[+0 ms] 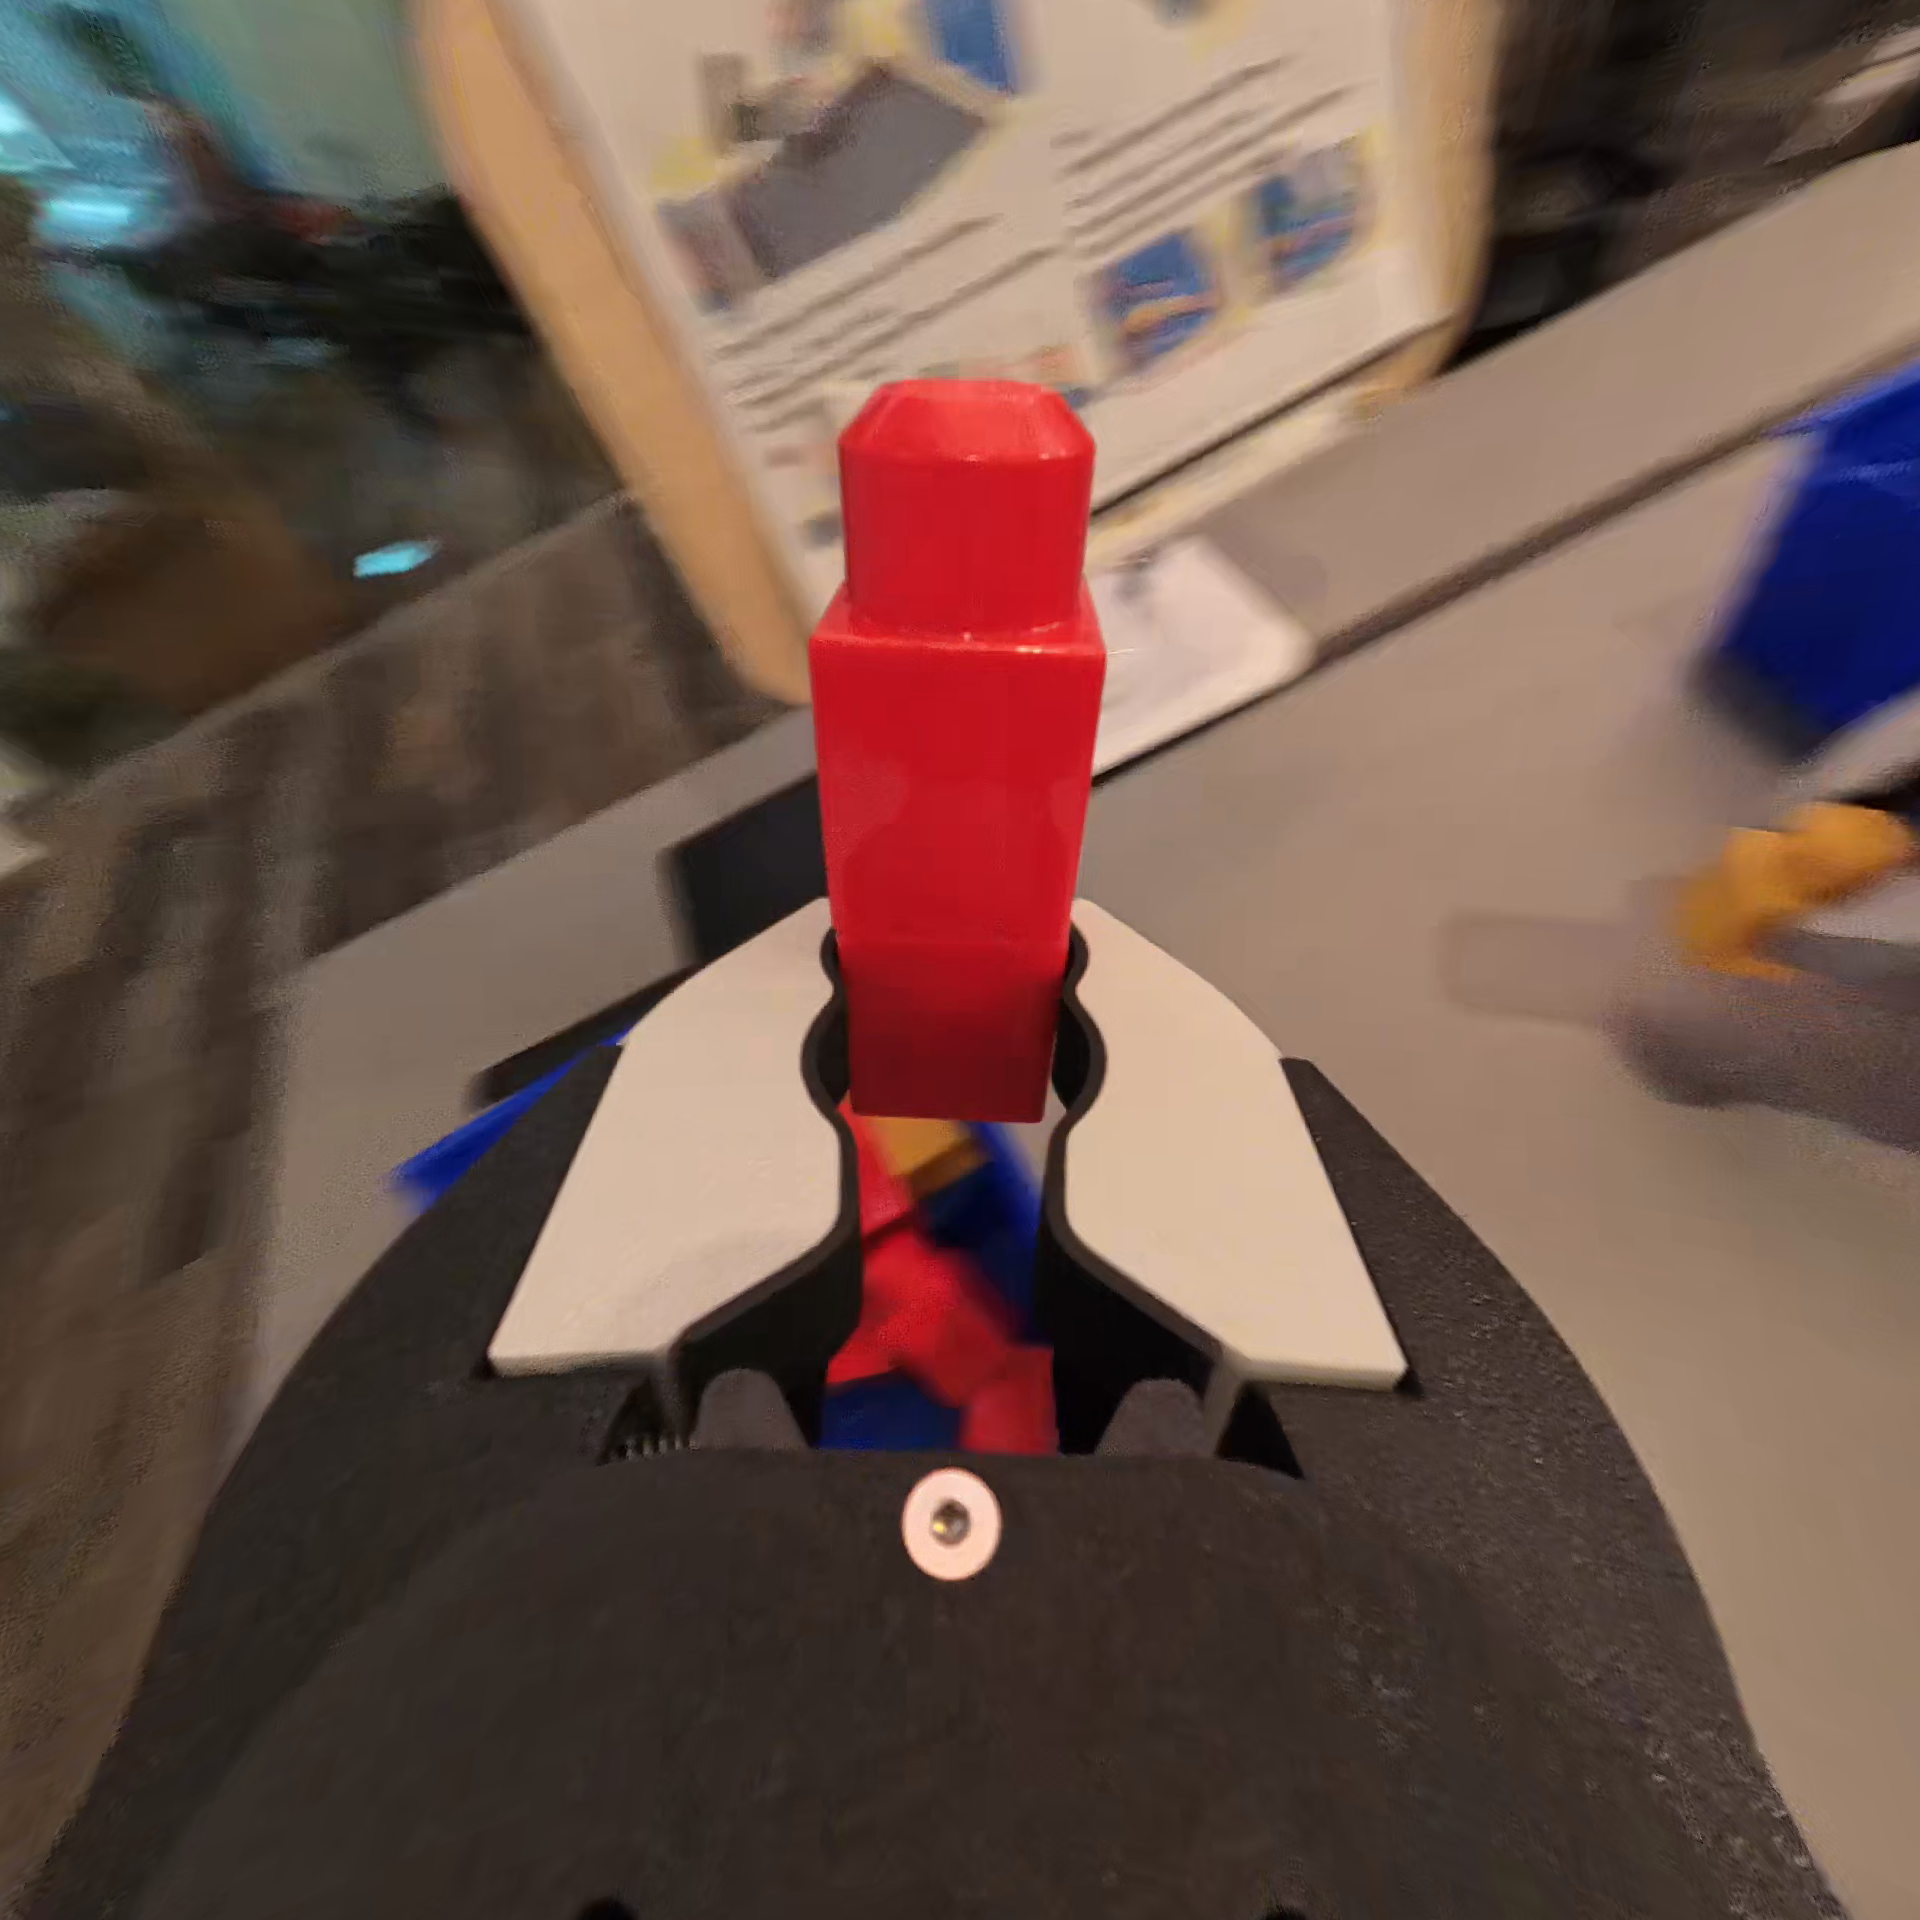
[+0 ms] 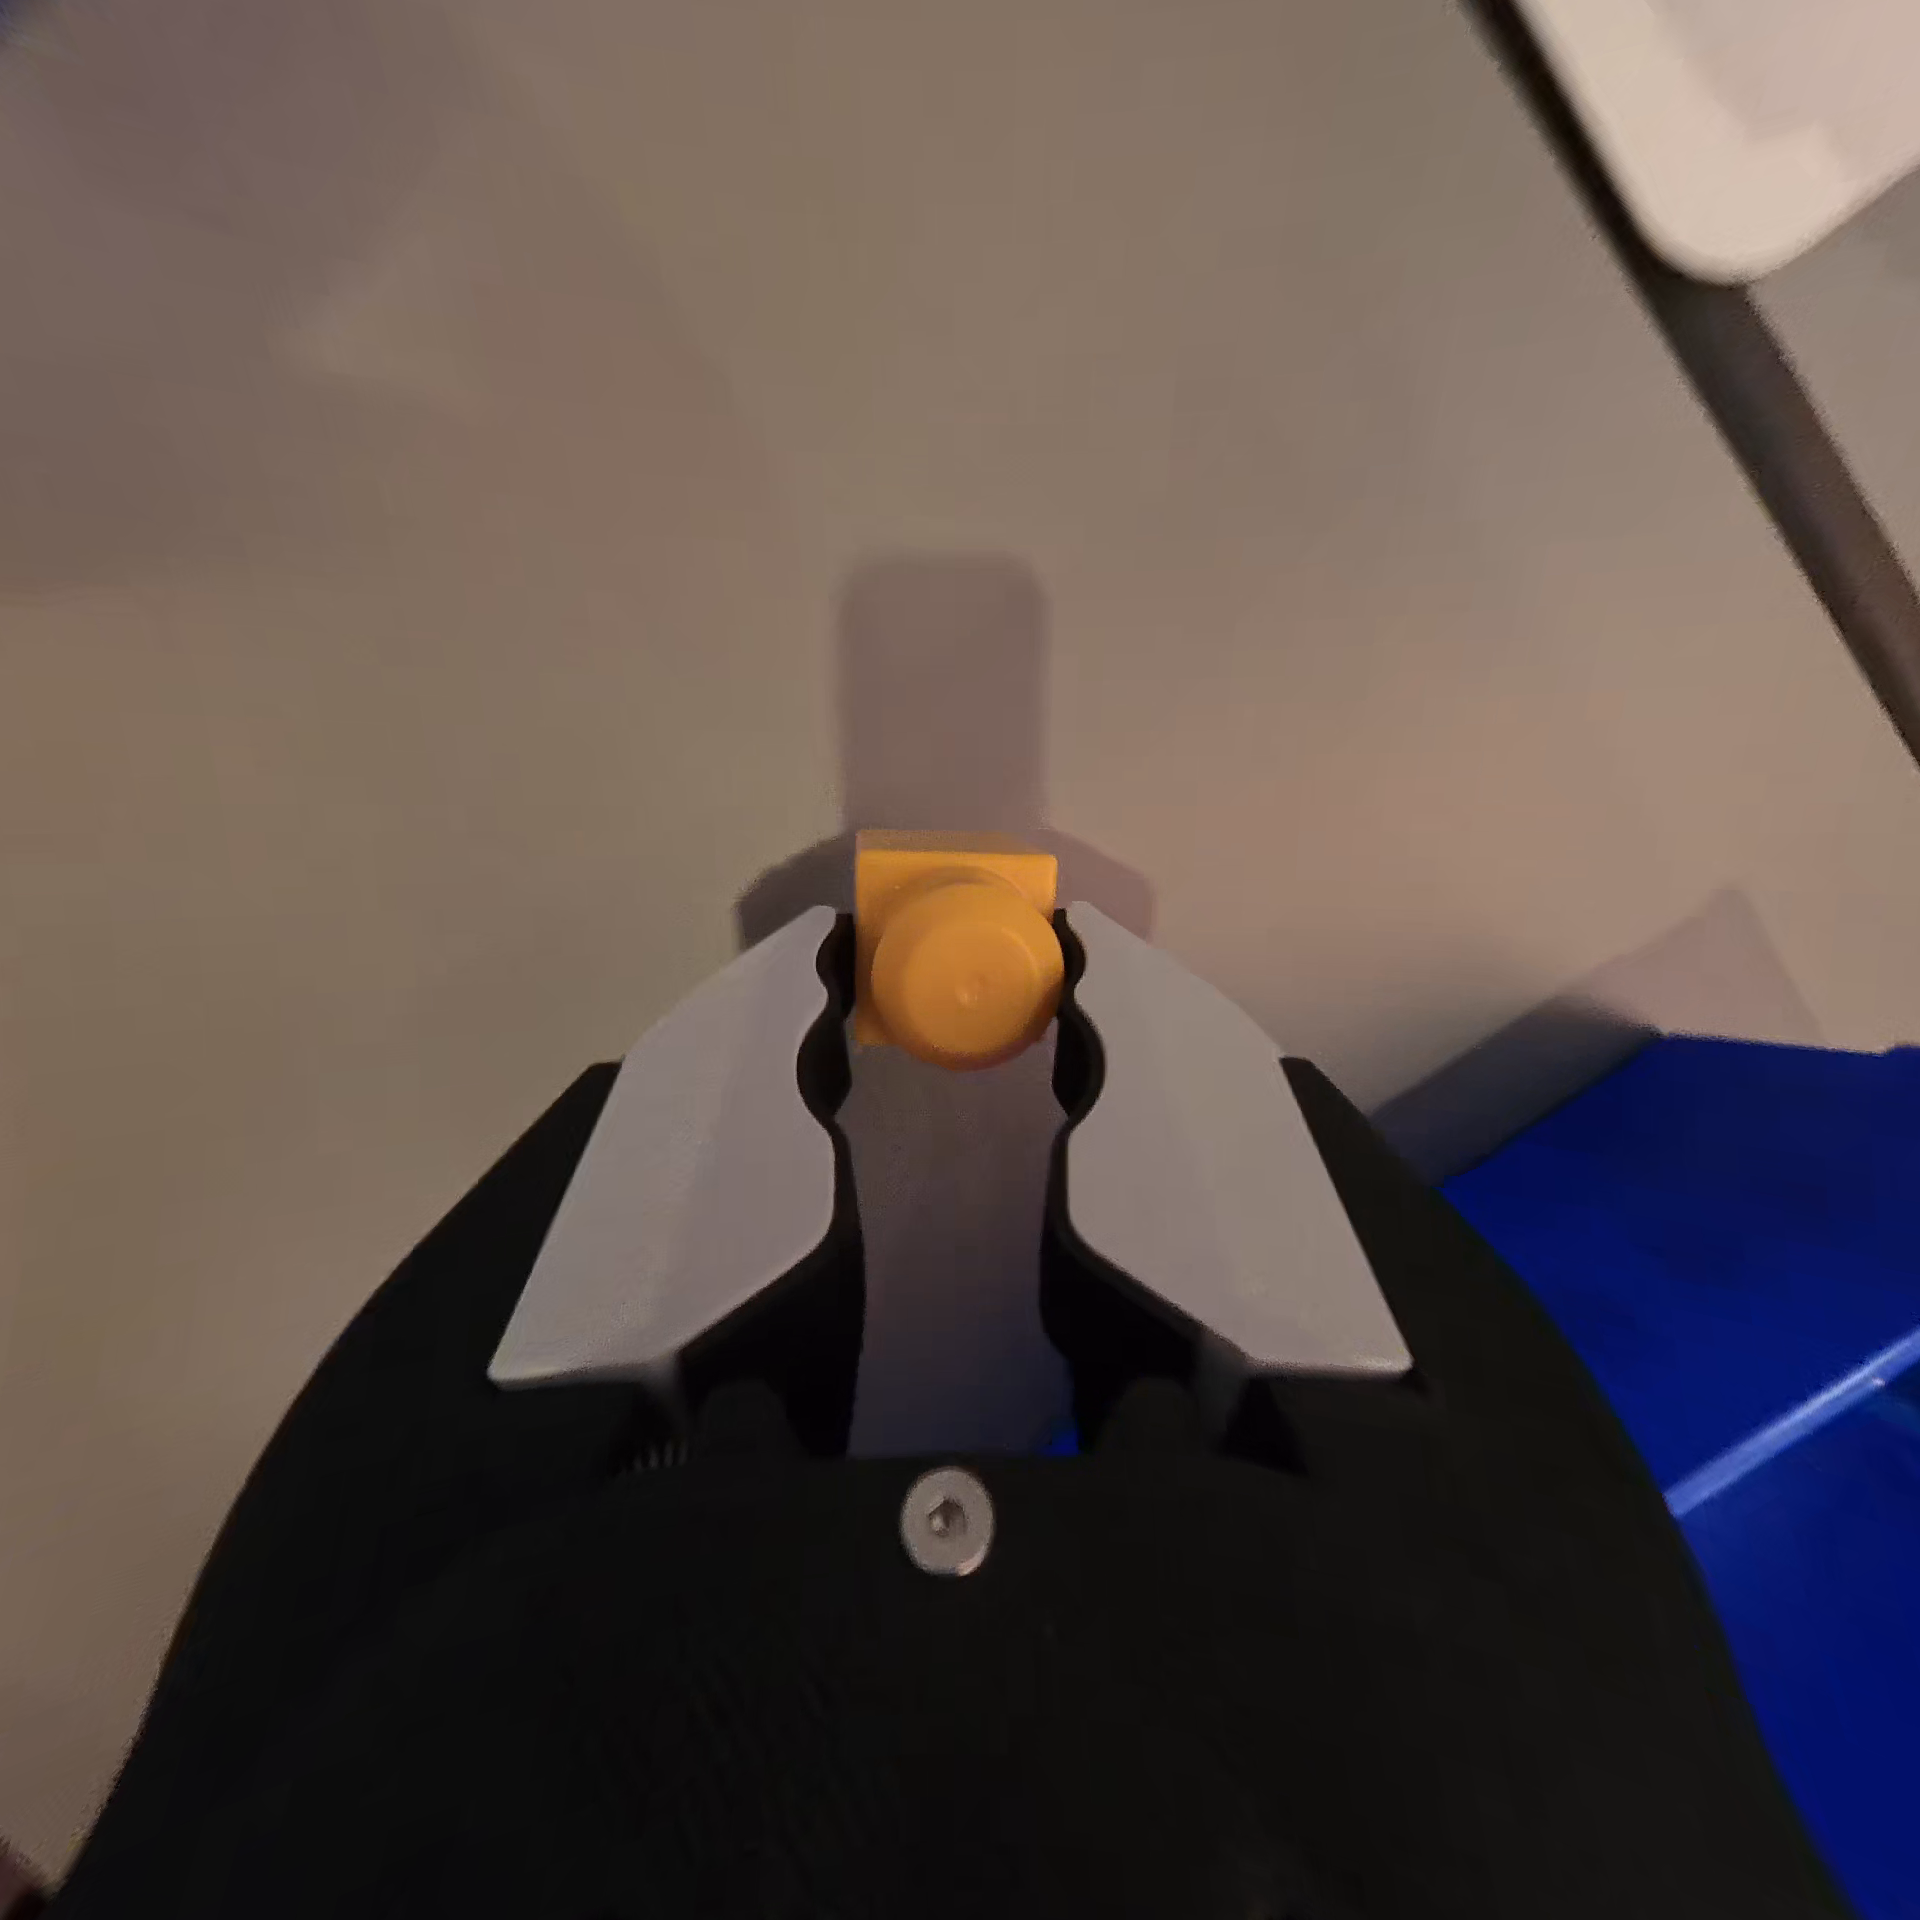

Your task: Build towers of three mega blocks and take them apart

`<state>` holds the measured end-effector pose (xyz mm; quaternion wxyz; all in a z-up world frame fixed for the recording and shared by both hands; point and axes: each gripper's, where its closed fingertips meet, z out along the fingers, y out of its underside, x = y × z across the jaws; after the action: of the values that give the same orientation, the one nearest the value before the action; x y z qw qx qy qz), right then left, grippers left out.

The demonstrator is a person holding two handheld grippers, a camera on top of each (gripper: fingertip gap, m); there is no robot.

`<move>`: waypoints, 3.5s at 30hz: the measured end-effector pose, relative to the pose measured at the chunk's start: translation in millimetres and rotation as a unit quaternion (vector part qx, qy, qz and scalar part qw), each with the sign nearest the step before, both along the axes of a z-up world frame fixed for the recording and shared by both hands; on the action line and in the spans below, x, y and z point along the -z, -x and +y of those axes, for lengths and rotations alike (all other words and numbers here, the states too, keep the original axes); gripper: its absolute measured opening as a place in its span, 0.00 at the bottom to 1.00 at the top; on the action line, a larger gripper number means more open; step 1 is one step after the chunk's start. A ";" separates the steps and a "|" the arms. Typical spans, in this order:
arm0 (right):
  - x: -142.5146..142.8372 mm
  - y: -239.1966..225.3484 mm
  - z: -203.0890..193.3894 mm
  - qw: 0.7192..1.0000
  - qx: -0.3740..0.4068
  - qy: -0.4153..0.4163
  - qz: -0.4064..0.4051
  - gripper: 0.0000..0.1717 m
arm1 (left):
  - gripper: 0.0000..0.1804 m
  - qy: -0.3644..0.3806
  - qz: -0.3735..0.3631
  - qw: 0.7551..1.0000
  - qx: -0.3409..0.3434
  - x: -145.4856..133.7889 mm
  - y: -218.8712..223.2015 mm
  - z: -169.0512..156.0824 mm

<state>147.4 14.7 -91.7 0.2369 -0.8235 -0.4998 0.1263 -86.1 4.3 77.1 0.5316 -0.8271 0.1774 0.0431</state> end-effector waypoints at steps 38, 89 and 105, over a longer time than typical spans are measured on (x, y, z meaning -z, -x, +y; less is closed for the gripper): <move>-137.1 6.6 -100.2 0.946 -0.216 0.032 0.238 0.21 | 0.19 0.303 -0.001 0.803 0.513 110.7 -202.9 -113.6; -194.2 34.4 -87.6 0.861 -0.179 0.013 0.476 0.22 | 0.19 0.223 -0.170 0.813 0.510 51.2 -223.0 -102.0; -197.5 38.3 -90.8 0.845 -0.186 0.035 0.501 0.21 | 0.19 0.233 -0.177 0.802 0.520 48.7 -218.9 -107.5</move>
<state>109.0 -76.1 105.7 0.3984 -0.5477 -0.4520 0.5805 132.8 -103.1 28.3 0.2872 -0.7029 0.4883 -0.4301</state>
